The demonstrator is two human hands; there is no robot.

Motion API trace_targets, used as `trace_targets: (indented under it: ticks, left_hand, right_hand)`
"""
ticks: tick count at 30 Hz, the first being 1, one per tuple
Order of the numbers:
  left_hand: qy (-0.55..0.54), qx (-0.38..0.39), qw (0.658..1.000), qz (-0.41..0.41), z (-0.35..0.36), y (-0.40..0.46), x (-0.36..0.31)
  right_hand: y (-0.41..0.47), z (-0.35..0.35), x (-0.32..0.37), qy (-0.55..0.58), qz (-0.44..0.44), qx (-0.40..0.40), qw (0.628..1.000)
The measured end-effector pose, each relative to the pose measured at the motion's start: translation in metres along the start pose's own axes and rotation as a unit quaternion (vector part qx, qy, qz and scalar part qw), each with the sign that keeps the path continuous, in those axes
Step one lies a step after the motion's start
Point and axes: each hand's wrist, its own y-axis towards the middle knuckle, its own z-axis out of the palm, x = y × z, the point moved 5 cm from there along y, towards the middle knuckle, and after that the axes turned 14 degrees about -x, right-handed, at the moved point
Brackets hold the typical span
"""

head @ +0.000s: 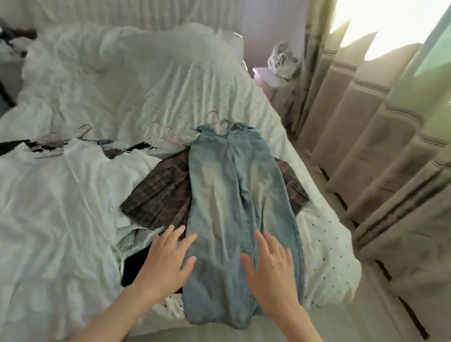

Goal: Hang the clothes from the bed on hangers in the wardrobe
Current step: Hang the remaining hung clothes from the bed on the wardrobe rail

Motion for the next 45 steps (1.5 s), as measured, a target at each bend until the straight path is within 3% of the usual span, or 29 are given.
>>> trace_targets:
  ticks: [7,14,28,35,45]
  left_hand:
    - [-0.026,-0.057,0.995,-0.083,-0.001,0.043,0.018]
    - [-0.037,-0.049,0.989,-0.135,0.022,0.098,0.042]
    - [-0.018,0.004,0.993,-0.116,0.082,0.361,0.12]
    - [-0.031,0.039,0.986,-0.156,0.138,0.471,0.16]
    - [0.036,0.001,0.985,-0.171,0.186,0.613,0.206]
  right_hand:
    - [0.074,0.017,-0.025,0.022,-0.04,0.023,0.999]
    - [0.145,0.036,-0.047,0.016,-0.051,0.02,0.998]
    - [0.414,0.126,-0.074,-0.09,-0.052,0.067,0.992]
    - [0.543,0.193,-0.117,-0.131,-0.052,0.092,0.986]
    - [0.673,0.29,-0.148,-0.12,-0.041,0.129,0.984]
